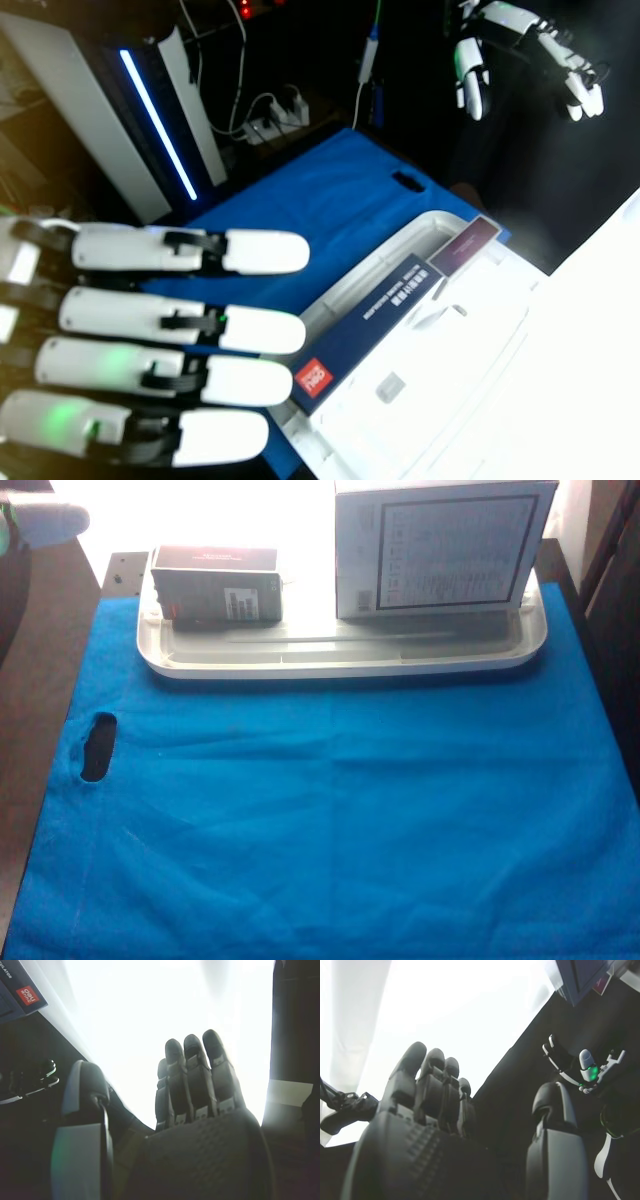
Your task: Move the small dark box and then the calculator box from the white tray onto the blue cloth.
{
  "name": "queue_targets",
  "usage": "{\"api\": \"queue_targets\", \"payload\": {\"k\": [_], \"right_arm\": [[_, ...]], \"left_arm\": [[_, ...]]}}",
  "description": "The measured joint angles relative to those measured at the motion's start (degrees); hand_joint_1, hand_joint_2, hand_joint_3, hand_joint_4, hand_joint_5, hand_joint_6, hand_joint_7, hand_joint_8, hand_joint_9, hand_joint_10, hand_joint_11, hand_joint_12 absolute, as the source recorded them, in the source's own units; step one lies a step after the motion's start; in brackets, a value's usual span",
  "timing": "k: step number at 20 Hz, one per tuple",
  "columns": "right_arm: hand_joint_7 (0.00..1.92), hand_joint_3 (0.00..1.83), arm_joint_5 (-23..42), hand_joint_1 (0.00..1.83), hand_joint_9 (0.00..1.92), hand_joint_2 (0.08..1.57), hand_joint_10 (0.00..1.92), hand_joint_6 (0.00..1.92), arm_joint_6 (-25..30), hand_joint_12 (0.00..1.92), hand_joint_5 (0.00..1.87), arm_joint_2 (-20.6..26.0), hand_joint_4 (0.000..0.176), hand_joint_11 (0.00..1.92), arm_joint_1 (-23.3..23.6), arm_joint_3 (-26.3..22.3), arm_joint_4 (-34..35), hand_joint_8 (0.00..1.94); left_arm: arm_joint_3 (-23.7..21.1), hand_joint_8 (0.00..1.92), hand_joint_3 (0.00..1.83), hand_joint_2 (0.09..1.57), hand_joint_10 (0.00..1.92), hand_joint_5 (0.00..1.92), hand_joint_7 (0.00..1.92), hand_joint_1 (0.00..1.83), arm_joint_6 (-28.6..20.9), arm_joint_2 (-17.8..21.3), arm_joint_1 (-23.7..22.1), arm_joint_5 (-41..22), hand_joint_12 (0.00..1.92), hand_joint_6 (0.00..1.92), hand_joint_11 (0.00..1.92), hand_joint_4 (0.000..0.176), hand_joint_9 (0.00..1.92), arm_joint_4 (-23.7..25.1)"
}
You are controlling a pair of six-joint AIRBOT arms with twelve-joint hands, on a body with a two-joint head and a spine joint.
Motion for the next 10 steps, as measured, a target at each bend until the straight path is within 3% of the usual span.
{"api": "queue_targets", "payload": {"k": [2,3,4,5,6,7,8,9,10], "right_arm": [[0.32,0.00,0.09,0.21,0.33,0.95,0.01,0.01,-0.02,0.40,0.22,-0.26,0.057,0.11,0.00,0.07,-0.04,0.00],[0.30,0.00,0.02,0.22,0.33,0.96,0.00,0.01,-0.02,0.33,0.27,-0.28,0.079,0.12,0.00,0.07,-0.07,0.00],[0.31,0.00,0.04,0.21,0.32,0.97,0.00,0.00,-0.02,0.32,0.28,-0.28,0.052,0.12,0.00,0.09,-0.13,0.00],[0.32,0.00,0.09,0.20,0.31,0.95,0.00,0.00,-0.02,0.32,0.28,-0.35,0.044,0.13,0.00,0.13,-0.04,0.01],[0.33,0.00,0.11,0.21,0.32,0.95,0.00,0.00,-0.04,0.32,0.28,-0.61,0.026,0.15,0.00,0.35,-0.04,0.01],[0.30,0.00,0.07,0.21,0.32,0.96,0.00,0.00,-0.02,0.33,0.20,-0.87,0.036,0.16,0.00,0.42,0.00,0.00],[0.29,0.01,0.02,0.20,0.32,0.97,0.00,0.00,-0.07,0.33,0.18,-1.01,0.034,0.17,0.00,0.42,-0.33,0.00],[0.29,0.01,0.04,0.17,0.34,1.00,0.01,0.00,-0.04,0.34,0.12,-1.09,0.009,0.20,0.00,0.39,-0.55,0.00],[0.32,0.00,0.09,0.16,0.35,1.02,0.01,0.01,-0.02,0.35,0.16,-1.11,0.000,0.20,0.00,0.39,-0.63,0.00]], "left_arm": [[2.51,0.00,0.00,0.92,0.01,0.19,0.25,0.54,-3.69,-1.09,-2.03,2.19,0.74,0.00,0.00,0.034,0.27,3.58],[3.69,0.01,0.00,0.91,0.01,0.19,0.27,0.53,-5.38,-1.75,-2.89,3.69,0.73,0.00,0.00,0.035,0.29,4.76],[5.14,0.01,0.00,0.90,0.01,0.19,0.28,0.54,-6.73,-2.71,-4.24,6.05,0.72,0.00,0.00,0.030,0.29,6.47],[6.29,0.01,0.00,0.90,0.00,0.19,0.29,0.56,-7.30,-3.50,-5.81,8.87,0.72,0.00,0.00,0.031,0.28,8.44],[7.30,0.00,0.00,0.91,0.00,0.20,0.29,0.58,-7.85,-4.17,-7.58,11.87,0.71,0.00,0.00,0.031,0.27,11.23],[8.26,0.00,0.00,0.88,0.00,0.19,0.30,0.58,-9.38,-4.96,-9.09,14.23,0.68,0.00,0.00,0.028,0.26,13.92],[10.12,0.00,0.01,0.84,0.00,0.21,0.31,0.57,-12.50,-6.45,-10.86,17.03,0.90,0.00,0.02,0.048,0.26,18.18],[11.87,0.00,0.01,0.85,0.00,0.23,0.33,0.60,-14.84,-7.91,-12.59,19.76,0.90,0.00,0.00,0.044,0.27,21.81],[12.66,0.00,0.00,0.85,0.01,0.24,0.29,0.65,-15.10,-8.87,-13.75,22.16,0.82,0.00,0.01,0.018,0.30,23.80]]}}
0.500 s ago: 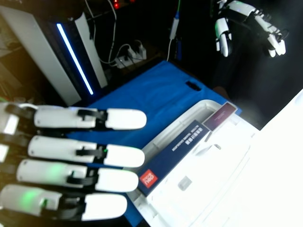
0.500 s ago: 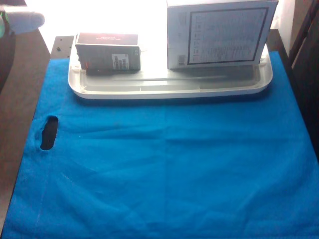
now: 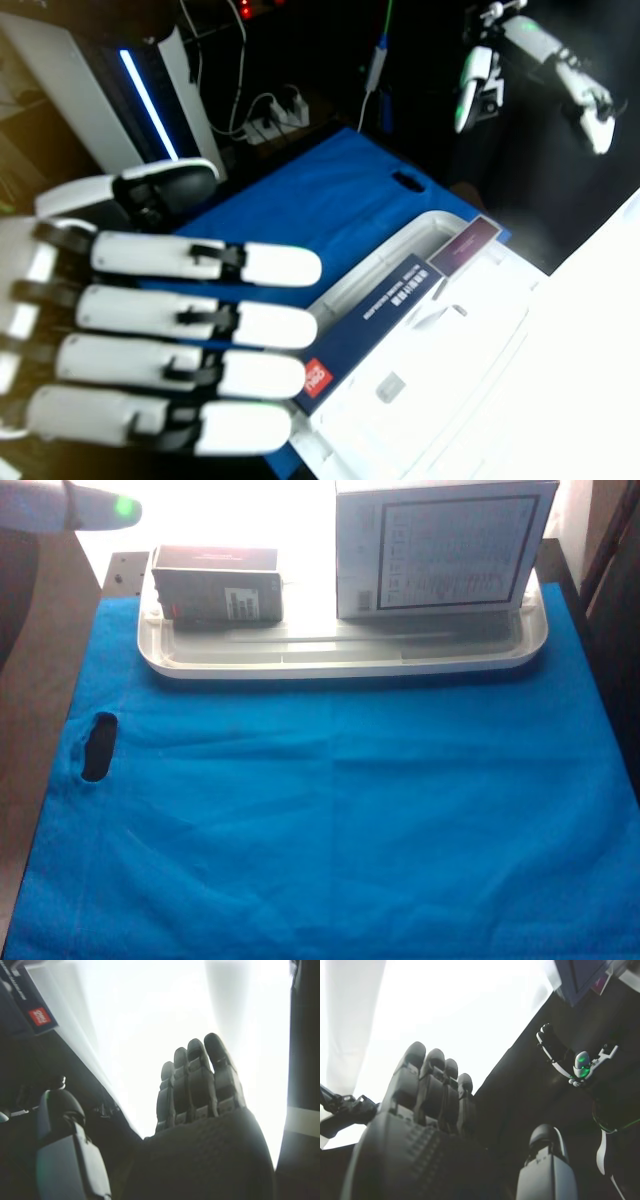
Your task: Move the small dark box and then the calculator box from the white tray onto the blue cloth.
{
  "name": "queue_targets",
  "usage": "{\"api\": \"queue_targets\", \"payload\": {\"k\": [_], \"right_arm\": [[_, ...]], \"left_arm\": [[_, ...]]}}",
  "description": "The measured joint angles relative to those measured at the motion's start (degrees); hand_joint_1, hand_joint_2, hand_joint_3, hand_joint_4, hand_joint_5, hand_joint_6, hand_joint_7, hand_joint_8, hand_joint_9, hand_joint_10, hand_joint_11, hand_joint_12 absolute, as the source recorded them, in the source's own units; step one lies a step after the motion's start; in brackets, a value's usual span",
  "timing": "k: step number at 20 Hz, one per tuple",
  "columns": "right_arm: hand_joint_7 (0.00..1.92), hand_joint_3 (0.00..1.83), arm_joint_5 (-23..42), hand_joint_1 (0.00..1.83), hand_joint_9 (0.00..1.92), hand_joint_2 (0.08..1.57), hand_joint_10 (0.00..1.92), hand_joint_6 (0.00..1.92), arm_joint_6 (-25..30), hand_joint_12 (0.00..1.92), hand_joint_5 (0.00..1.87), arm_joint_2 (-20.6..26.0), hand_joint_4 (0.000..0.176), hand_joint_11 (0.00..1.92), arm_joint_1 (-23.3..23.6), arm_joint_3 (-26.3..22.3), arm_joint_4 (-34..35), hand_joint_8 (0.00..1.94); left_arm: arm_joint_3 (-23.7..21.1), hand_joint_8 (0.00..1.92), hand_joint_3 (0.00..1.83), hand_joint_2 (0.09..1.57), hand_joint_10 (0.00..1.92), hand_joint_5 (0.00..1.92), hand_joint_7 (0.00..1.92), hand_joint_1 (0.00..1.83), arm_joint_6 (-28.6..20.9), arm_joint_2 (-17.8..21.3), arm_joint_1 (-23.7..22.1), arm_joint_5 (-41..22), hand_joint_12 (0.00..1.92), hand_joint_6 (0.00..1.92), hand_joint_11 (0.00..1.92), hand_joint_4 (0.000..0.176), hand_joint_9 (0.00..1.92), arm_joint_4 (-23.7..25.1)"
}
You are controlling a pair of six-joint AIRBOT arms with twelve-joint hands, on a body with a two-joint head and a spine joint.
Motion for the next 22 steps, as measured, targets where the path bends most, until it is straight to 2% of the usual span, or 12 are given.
{"api": "queue_targets", "payload": {"k": [1,2,3,5,6,7,10,13,15,18,20,22], "right_arm": [[0.36,0.00,0.02,0.13,0.35,1.05,0.00,0.01,0.00,0.36,0.23,0.00,0.000,0.20,0.00,0.02,-0.13,0.01],[0.38,0.00,0.00,0.12,0.35,1.05,0.00,0.02,0.00,0.36,0.26,0.00,0.000,0.20,-0.11,0.02,0.00,0.01],[0.38,0.00,-0.07,0.11,0.35,1.05,0.00,0.02,0.00,0.36,0.27,0.00,0.000,0.20,-0.20,0.02,0.17,0.01],[0.36,0.00,-0.02,0.14,0.33,1.05,0.00,0.00,-0.02,0.37,0.24,-0.44,0.000,0.19,-0.24,0.26,0.15,0.00],[0.36,0.00,-0.02,0.12,0.33,1.06,0.00,0.00,0.00,0.37,0.24,-0.59,0.000,0.18,-0.24,0.26,0.07,0.00],[0.35,0.00,-0.02,0.11,0.33,1.07,0.00,0.01,0.00,0.37,0.25,-0.72,0.000,0.18,-0.24,0.28,-0.31,0.00],[0.40,0.00,-0.04,0.10,0.35,1.05,0.01,0.01,0.00,0.36,0.36,-0.83,0.000,0.20,-0.24,0.28,-0.48,0.01],[0.38,0.00,-0.04,0.09,0.32,1.06,0.00,0.00,0.55,0.25,0.35,-0.83,0.000,0.20,-0.24,0.28,-0.68,0.00],[0.37,0.00,-0.02,0.08,0.32,1.05,0.00,0.00,0.79,0.24,0.36,-0.85,0.000,0.20,-0.24,0.28,-1.11,0.00],[0.36,0.00,-0.02,0.07,0.32,1.03,0.00,0.01,0.81,0.24,0.36,-0.83,0.000,0.21,-0.24,0.24,-1.25,0.00],[0.38,0.00,-0.04,0.07,0.34,1.04,0.01,0.01,0.83,0.26,0.37,-0.83,0.000,0.24,-0.24,0.17,-1.46,0.01],[0.43,0.00,0.02,0.07,0.38,1.06,0.01,0.00,0.83,0.31,0.42,-0.83,0.000,0.26,-0.24,0.11,-1.49,0.00]], "left_arm": [[0.33,0.00,0.00,0.85,0.01,0.27,0.31,0.70,-0.28,-0.59,-1.29,2.97,0.70,0.00,0.06,0.000,0.37,2.95],[0.52,0.02,0.00,0.84,0.02,0.28,0.36,0.73,-0.59,-0.98,-1.75,4.35,0.70,0.00,0.10,0.000,0.42,4.52],[1.27,0.00,0.00,0.82,0.01,0.25,0.32,0.76,-1.38,-1.88,-2.54,6.67,0.69,0.00,0.11,0.000,0.40,7.50],[2.89,0.00,0.00,0.81,0.00,0.28,0.35,0.71,-4.37,-3.41,-3.85,9.64,0.55,0.00,0.22,0.000,0.46,13.07],[3.39,0.01,0.00,0.80,0.01,0.30,0.38,0.71,-4.66,-4.00,-4.28,10.78,0.55,0.01,0.25,0.000,0.48,14.86],[3.67,0.01,0.00,0.80,0.01,0.32,0.43,0.78,-4.96,-4.66,-4.50,12.09,0.55,0.00,0.27,0.000,0.53,16.41],[5.25,0.01,0.00,0.81,0.01,0.35,0.52,0.82,-5.11,-6.45,-4.50,14.34,0.53,0.00,0.30,0.000,0.59,17.55],[6.88,0.00,0.00,0.82,0.00,0.36,0.38,0.85,-5.14,-8.15,-4.28,14.95,0.40,0.00,0.34,0.000,0.50,17.46],[7.93,0.00,0.00,0.85,0.00,0.35,0.36,0.76,-5.14,-9.27,-3.74,15.37,0.39,0.00,0.38,0.000,0.46,17.44],[9.03,0.01,0.00,0.88,0.00,0.40,0.47,0.75,-5.16,-10.54,-3.43,16.09,0.40,0.01,0.39,0.000,0.44,17.42],[9.81,0.00,0.00,0.88,0.00,0.47,0.44,0.73,-5.16,-11.13,-2.82,16.11,0.43,0.01,0.28,0.000,0.38,16.92],[10.29,0.00,0.00,0.87,0.00,0.51,0.50,0.71,-5.16,-11.63,-2.03,16.33,0.66,0.00,0.02,0.000,0.36,16.72]]}}
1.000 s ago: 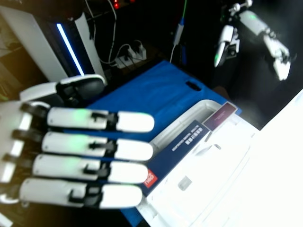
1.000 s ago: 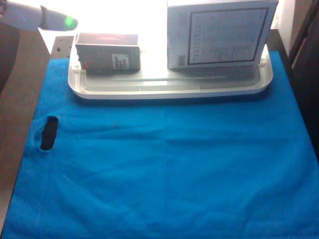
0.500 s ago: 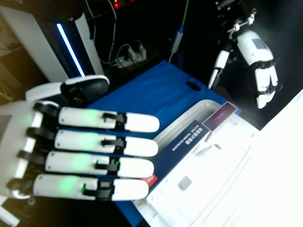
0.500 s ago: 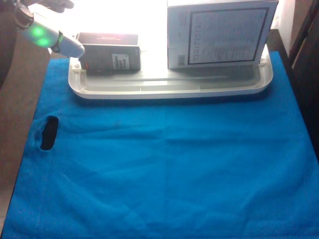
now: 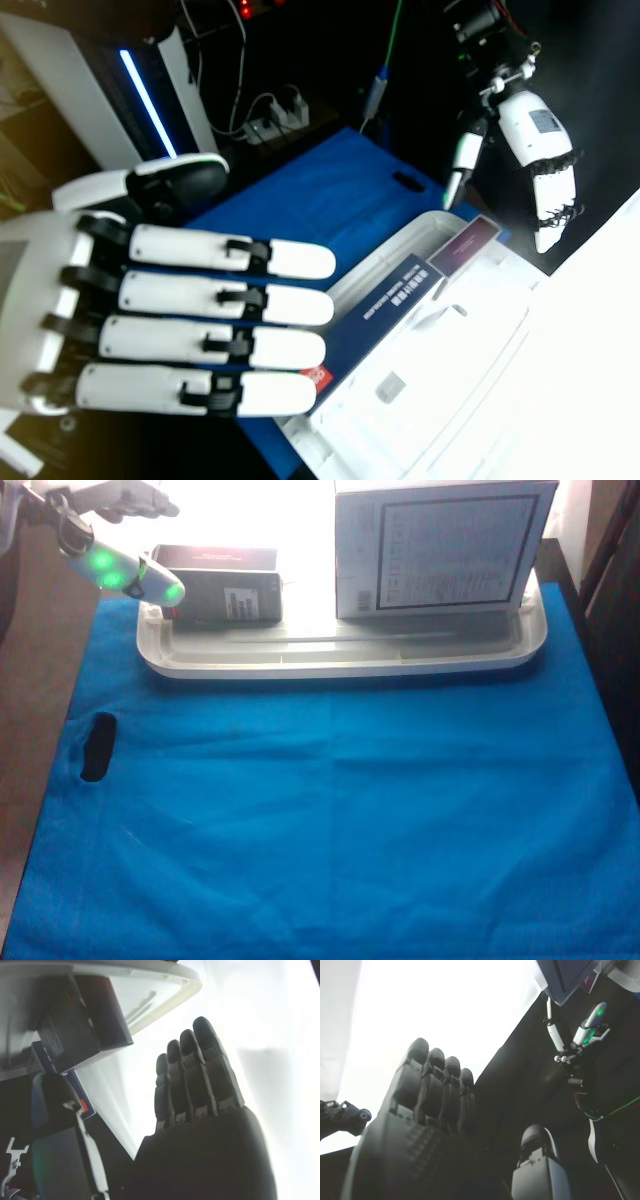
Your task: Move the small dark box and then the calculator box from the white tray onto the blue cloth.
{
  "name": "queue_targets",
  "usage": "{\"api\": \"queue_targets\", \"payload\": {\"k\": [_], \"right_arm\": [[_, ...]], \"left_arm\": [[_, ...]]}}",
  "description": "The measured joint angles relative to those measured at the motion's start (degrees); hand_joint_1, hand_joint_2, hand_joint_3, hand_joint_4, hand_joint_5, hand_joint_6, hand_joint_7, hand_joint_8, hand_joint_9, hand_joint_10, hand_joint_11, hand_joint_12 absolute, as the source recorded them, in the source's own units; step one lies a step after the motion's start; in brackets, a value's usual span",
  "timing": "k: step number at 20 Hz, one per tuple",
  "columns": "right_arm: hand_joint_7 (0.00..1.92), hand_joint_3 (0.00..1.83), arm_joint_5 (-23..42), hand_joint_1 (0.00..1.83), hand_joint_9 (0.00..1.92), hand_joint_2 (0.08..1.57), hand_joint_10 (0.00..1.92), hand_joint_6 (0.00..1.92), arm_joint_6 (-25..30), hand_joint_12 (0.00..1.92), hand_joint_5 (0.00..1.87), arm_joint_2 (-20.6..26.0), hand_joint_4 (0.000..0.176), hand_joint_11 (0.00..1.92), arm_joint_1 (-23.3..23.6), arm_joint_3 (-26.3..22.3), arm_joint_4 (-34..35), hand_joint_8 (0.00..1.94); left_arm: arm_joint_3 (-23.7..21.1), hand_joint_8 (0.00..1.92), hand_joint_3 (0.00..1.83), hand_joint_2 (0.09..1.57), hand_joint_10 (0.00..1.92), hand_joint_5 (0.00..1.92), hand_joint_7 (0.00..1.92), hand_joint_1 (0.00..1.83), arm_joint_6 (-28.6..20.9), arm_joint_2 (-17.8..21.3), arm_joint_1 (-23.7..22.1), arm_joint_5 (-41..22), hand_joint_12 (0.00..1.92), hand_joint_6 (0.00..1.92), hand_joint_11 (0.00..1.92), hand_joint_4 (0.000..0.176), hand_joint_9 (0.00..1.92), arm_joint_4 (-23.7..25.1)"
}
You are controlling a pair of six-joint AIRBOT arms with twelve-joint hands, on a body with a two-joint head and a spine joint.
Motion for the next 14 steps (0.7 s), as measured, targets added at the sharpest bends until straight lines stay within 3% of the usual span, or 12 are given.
{"api": "queue_targets", "payload": {"k": [1,3,6,8,10,12,13,14], "right_arm": [[0.45,0.00,-0.02,0.10,0.41,1.05,0.00,0.00,0.00,0.38,0.44,0.00,0.000,0.25,0.00,0.00,-0.02,0.00],[0.46,0.00,-0.02,0.11,0.40,1.02,0.00,0.01,0.02,0.39,0.46,0.00,0.000,0.24,0.00,-0.22,-0.20,0.00],[0.44,0.00,-0.02,0.10,0.39,1.01,0.00,0.00,0.02,0.39,0.44,0.00,0.000,0.23,0.00,-0.24,-0.26,0.00],[0.44,0.00,-0.04,0.12,0.38,0.99,0.00,0.00,0.02,0.39,0.42,0.00,0.000,0.23,0.00,-0.31,-0.22,0.00],[0.44,0.00,0.02,0.11,0.39,0.99,0.00,0.00,0.02,0.39,0.42,0.00,0.000,0.24,0.00,-0.50,-0.42,0.00],[0.41,0.00,-0.04,0.10,0.36,0.99,0.00,0.00,0.04,0.37,0.40,0.00,0.000,0.20,0.00,-0.52,-0.33,0.00],[0.42,0.00,-0.02,0.11,0.36,1.00,0.00,0.00,0.04,0.36,0.41,0.00,0.000,0.20,0.00,-0.52,-0.39,0.00],[0.41,0.00,-0.02,0.09,0.36,1.01,0.00,0.00,0.04,0.31,0.42,-0.02,0.000,0.22,0.00,-0.52,-0.37,0.00]], "left_arm": [[0.31,0.00,0.00,0.86,0.00,0.52,0.51,0.73,0.00,-0.35,0.09,0.09,0.59,0.00,0.00,0.000,0.34,-0.24],[0.74,0.00,0.00,0.87,0.00,0.55,0.51,0.76,0.02,-0.83,0.35,0.13,0.72,0.00,0.00,0.000,0.36,-0.70],[1.38,0.00,0.00,0.85,0.00,0.52,0.50,0.76,-0.02,-1.86,1.18,-0.09,0.67,0.00,0.20,0.000,0.42,-1.27],[1.77,0.00,0.00,0.83,0.00,0.53,0.49,0.78,-0.04,-2.49,1.36,0.02,0.80,0.00,0.03,0.000,0.34,-1.66],[2.27,0.00,0.00,0.92,0.01,0.57,0.53,0.73,-0.15,-2.97,2.01,-0.44,0.93,0.00,0.08,0.000,0.43,-2.08],[2.62,0.01,0.00,1.12,0.03,0.77,0.64,0.86,-0.24,-3.41,2.12,-0.26,0.87,0.02,0.29,0.000,0.62,-2.60],[2.64,0.96,0.00,1.17,0.08,0.89,0.75,1.12,-0.24,-3.41,2.12,-0.33,0.93,0.94,0.49,0.000,0.87,-3.32],[2.78,1.20,0.00,1.20,0.10,0.87,0.76,1.16,-0.26,-3.43,2.12,-0.66,1.01,1.17,0.53,0.000,0.96,-3.91]]}}
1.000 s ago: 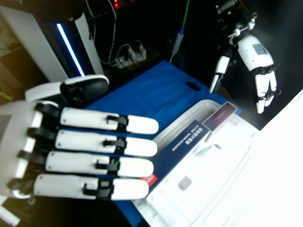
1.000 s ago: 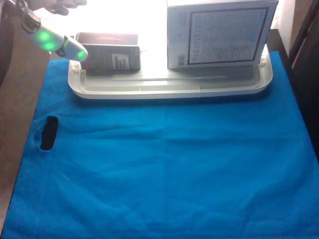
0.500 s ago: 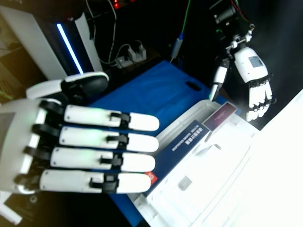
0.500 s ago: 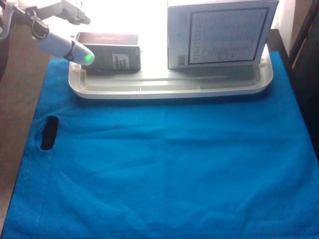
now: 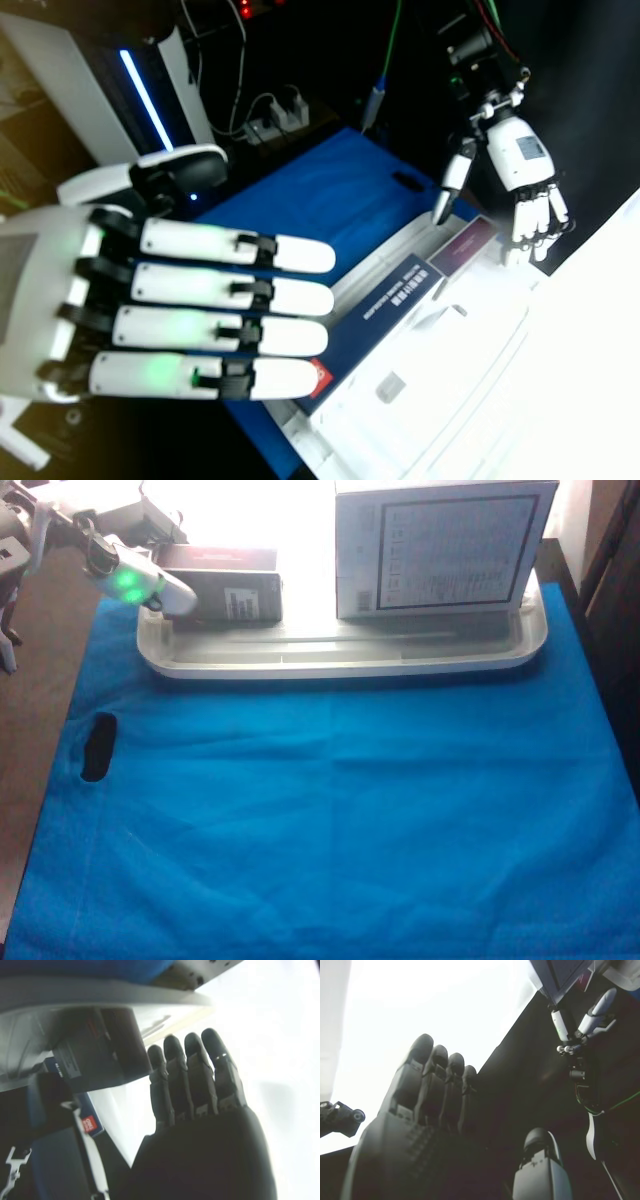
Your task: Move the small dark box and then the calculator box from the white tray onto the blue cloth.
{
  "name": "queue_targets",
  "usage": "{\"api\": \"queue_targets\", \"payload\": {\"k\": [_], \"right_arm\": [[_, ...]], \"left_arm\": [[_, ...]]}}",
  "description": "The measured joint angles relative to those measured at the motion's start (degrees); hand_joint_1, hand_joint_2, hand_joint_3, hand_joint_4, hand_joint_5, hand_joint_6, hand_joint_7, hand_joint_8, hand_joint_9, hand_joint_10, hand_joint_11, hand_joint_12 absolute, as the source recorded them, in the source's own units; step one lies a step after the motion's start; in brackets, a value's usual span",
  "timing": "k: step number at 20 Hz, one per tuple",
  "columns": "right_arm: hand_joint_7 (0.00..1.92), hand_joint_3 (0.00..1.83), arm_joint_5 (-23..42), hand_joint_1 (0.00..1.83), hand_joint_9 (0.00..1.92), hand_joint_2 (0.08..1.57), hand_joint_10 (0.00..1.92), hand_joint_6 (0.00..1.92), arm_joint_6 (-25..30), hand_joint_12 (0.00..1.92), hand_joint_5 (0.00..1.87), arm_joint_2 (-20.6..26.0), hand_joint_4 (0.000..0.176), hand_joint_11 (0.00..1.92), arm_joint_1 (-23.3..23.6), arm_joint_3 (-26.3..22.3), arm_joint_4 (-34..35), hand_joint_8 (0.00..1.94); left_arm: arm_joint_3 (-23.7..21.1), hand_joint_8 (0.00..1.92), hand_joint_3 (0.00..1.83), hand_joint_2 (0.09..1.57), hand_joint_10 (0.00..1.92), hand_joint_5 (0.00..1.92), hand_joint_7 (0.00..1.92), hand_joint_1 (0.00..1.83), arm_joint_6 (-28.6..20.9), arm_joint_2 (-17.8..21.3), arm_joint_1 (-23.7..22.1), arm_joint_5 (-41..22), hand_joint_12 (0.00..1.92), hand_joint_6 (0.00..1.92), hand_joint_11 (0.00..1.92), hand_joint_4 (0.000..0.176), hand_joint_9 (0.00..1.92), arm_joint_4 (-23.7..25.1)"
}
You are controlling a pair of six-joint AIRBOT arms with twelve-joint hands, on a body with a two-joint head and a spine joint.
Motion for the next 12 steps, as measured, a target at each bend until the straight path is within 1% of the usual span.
{"api": "queue_targets", "payload": {"k": [1,2,3,4,5,6,7,8,9,10,11,12], "right_arm": [[0.41,0.00,0.00,0.09,0.36,1.03,0.00,0.00,-0.02,0.25,0.41,0.02,0.001,0.25,0.00,0.00,0.00,0.00],[0.42,0.00,0.00,0.11,0.36,1.03,0.00,0.01,-0.02,0.24,0.43,0.00,0.000,0.25,0.00,0.00,0.02,0.00],[0.43,0.00,0.00,0.13,0.38,1.04,0.01,0.00,-0.02,0.25,0.37,-0.07,0.000,0.27,0.00,0.00,0.02,0.01],[0.44,0.00,0.02,0.12,0.37,1.02,0.00,0.00,-0.02,0.24,0.35,-0.24,0.011,0.26,0.00,0.00,0.09,0.01],[0.48,0.00,0.00,0.13,0.37,0.99,0.00,0.00,-0.02,0.23,0.37,-0.33,0.005,0.27,-0.07,0.00,0.04,0.01],[0.47,0.00,0.13,0.10,0.36,0.99,0.00,0.00,-0.02,0.23,0.38,-0.37,0.000,0.27,-0.44,0.00,-0.04,0.00],[0.46,0.00,0.02,0.10,0.35,1.00,0.00,0.00,-0.02,0.22,0.36,-0.35,0.000,0.28,-0.59,-0.04,-0.09,0.00],[0.43,0.01,-0.07,0.10,0.36,1.01,0.00,0.00,-0.02,0.21,0.33,-0.35,0.000,0.27,-0.59,-0.04,-0.04,0.00],[0.43,0.01,-0.07,0.10,0.36,1.01,0.00,0.00,-0.02,0.21,0.33,-0.35,0.000,0.27,-0.59,-0.04,0.00,0.00],[0.41,0.01,-0.02,0.12,0.37,1.01,0.01,0.00,-0.02,0.21,0.32,-0.35,0.000,0.27,-0.59,-0.04,0.20,0.00],[0.41,0.00,0.00,0.13,0.39,1.00,0.01,0.00,-0.02,0.21,0.27,-0.44,0.000,0.29,-0.59,-0.04,0.15,0.00],[0.43,0.00,0.00,0.13,0.40,0.99,0.02,0.00,-0.02,0.22,0.26,-0.55,0.000,0.30,-0.59,-0.04,0.15,0.01]], "left_arm": [[0.15,1.22,0.00,1.20,0.10,0.82,0.83,1.17,-0.02,0.02,0.00,-0.17,1.11,1.20,0.50,0.025,0.98,-0.42],[0.22,1.31,0.00,1.20,0.12,0.81,0.84,1.18,-0.11,0.02,0.00,-0.15,1.24,1.13,0.47,0.000,0.99,-0.72],[0.22,1.39,0.00,1.20,0.44,0.83,0.82,1.19,-0.07,0.02,0.00,-0.17,1.41,1.06,0.42,0.000,0.88,-0.83],[0.22,1.44,0.00,1.21,0.74,0.84,0.80,1.19,-0.07,0.02,0.00,-0.42,1.48,1.04,0.39,0.000,0.75,-1.22],[0.22,1.44,0.00,1.20,0.87,0.86,0.79,1.19,-0.04,0.07,0.00,-0.79,1.51,1.02,0.32,0.000,0.65,-1.70],[0.22,1.51,0.00,1.21,0.98,0.86,0.75,1.19,-0.09,0.24,0.00,-1.55,1.59,1.01,0.25,0.000,0.55,-2.34],[0.13,1.54,0.00,1.22,1.10,0.86,0.74,1.19,-0.09,0.59,-0.02,-1.99,1.67,1.00,0.20,0.000,0.48,-2.75],[-0.74,1.52,0.00,1.20,1.26,0.89,0.76,1.21,-0.09,1.64,-0.22,-2.27,1.75,0.93,0.20,0.000,0.46,-3.04],[-1.77,1.52,0.00,1.20,1.26,0.89,0.76,1.21,-0.07,2.67,-0.50,-2.69,1.75,0.93,0.20,0.000,0.46,-3.13],[-3.26,1.48,0.00,1.20,1.12,0.91,0.75,1.19,-0.07,4.22,-1.05,-3.48,1.66,0.95,0.18,0.000,0.47,-3.15],[-5.07,1.42,0.00,1.20,0.85,0.94,0.71,1.19,-0.13,5.95,-1.57,-4.90,1.46,1.03,0.29,0.000,0.56,-3.17],[-6.43,1.33,0.00,1.18,0.61,0.97,0.73,1.20,-0.13,7.37,-1.88,-6.34,1.27,1.04,0.41,0.000,0.69,-3.17]]}}
